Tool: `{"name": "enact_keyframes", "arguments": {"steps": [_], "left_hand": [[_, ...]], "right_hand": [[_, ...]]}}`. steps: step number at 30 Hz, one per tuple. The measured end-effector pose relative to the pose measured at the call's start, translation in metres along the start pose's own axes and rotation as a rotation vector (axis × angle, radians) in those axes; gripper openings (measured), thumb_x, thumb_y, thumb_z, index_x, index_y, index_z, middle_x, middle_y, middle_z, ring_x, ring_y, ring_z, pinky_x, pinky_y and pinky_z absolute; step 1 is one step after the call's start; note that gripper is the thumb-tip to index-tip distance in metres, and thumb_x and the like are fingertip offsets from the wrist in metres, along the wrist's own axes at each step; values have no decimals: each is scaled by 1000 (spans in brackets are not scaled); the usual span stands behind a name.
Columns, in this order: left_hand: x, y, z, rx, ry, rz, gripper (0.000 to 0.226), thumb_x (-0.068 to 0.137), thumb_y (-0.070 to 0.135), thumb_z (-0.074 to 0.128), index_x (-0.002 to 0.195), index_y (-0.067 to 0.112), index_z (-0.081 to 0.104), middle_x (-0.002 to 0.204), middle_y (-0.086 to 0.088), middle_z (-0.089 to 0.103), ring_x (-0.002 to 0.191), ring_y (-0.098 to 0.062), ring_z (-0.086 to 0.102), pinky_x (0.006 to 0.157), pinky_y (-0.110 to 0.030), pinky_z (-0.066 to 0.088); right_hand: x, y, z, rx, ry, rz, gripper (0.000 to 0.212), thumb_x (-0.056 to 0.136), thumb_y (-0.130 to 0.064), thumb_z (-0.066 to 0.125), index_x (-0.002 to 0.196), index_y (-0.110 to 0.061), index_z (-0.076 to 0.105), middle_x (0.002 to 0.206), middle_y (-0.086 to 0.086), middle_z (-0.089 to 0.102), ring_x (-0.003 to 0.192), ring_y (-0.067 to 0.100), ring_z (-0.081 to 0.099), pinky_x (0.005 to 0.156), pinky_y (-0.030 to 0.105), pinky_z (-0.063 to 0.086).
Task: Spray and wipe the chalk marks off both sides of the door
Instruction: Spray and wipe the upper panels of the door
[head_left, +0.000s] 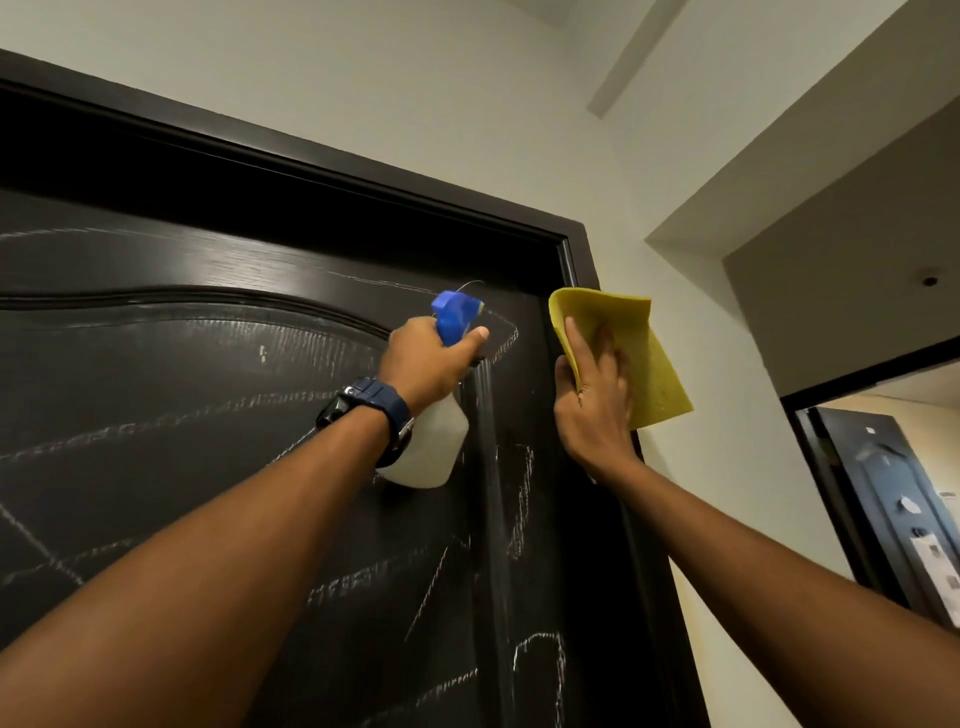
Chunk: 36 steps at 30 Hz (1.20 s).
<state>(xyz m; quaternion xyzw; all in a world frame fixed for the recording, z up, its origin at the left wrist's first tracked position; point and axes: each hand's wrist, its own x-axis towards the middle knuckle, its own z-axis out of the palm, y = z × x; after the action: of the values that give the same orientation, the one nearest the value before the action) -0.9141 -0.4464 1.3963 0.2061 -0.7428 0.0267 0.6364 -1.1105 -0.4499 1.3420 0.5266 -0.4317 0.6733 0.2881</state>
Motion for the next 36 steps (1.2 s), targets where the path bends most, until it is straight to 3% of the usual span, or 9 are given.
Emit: {"name": "enact_keyframes", "arguments": {"steps": [4, 7, 14, 18, 21, 23, 26, 32, 36], "left_hand": [[30, -2, 7, 46, -27, -107, 36, 94, 40, 68, 95, 4, 66, 87, -10, 69, 80, -23, 65, 91, -47, 58], [47, 2, 12, 130, -64, -109, 33, 95, 42, 66, 84, 11, 65, 84, -9, 69, 80, -23, 65, 94, -47, 57], [61, 5, 27, 211, -95, -153, 33, 95, 41, 67, 82, 10, 64, 76, -6, 68, 67, -18, 63, 74, -33, 56], [67, 6, 30, 291, -4, -122, 36, 95, 43, 65, 90, 8, 67, 86, -8, 71, 72, -19, 64, 82, -35, 56], [71, 7, 23, 251, 38, -137, 38, 94, 43, 67, 96, 6, 68, 88, -9, 74, 72, -18, 65, 88, -40, 58], [73, 10, 14, 277, 22, -137, 35, 95, 43, 65, 92, 8, 68, 79, -4, 71, 76, -20, 66, 92, -41, 58], [73, 11, 1, 308, 46, -129, 40, 96, 42, 64, 105, 3, 67, 79, -3, 69, 74, -19, 66, 90, -40, 58], [66, -2, -27, 383, 31, -131, 32, 96, 41, 65, 88, 10, 63, 91, -13, 72, 75, -22, 65, 87, -40, 58], [53, -14, -47, 396, 20, -164, 34, 98, 40, 62, 95, 6, 65, 94, -12, 71, 76, -22, 64, 88, -40, 56]], "right_hand": [[30, 18, 20, 124, 30, -88, 55, 102, -53, 27, 155, -51, 13, 165, 0, 19, 152, 27, 14, 119, 61, 20], [47, 24, 33, 212, 48, -145, 57, 99, -53, 25, 156, -48, 17, 162, 4, 27, 150, 27, 20, 119, 57, 24], [58, 38, 56, 180, -15, -208, 64, 94, -50, 25, 157, -42, 19, 167, 4, 17, 154, 28, 7, 123, 55, 2], [60, 46, 60, 107, -56, -296, 66, 94, -38, 36, 157, -43, 18, 168, 3, 12, 155, 27, 3, 123, 57, -3], [69, 46, 65, 17, -188, -336, 70, 88, -43, 35, 157, -43, 21, 169, 3, 8, 155, 26, -1, 121, 52, -12], [80, 41, 75, -13, -320, -314, 66, 94, -48, 34, 157, -45, 16, 169, 2, 3, 155, 30, -3, 120, 55, -11], [104, 28, 99, -64, -445, -221, 57, 103, -55, 27, 156, -51, 5, 169, 1, -10, 154, 33, -13, 119, 60, -11], [172, 0, 128, -262, -348, -287, 56, 102, -63, 14, 154, -53, -4, 167, -2, -17, 152, 33, -19, 118, 64, -11], [132, 17, 126, -222, -361, -463, 58, 100, -64, 10, 156, -50, -1, 166, -6, -18, 153, 27, -21, 120, 58, -12]]}}
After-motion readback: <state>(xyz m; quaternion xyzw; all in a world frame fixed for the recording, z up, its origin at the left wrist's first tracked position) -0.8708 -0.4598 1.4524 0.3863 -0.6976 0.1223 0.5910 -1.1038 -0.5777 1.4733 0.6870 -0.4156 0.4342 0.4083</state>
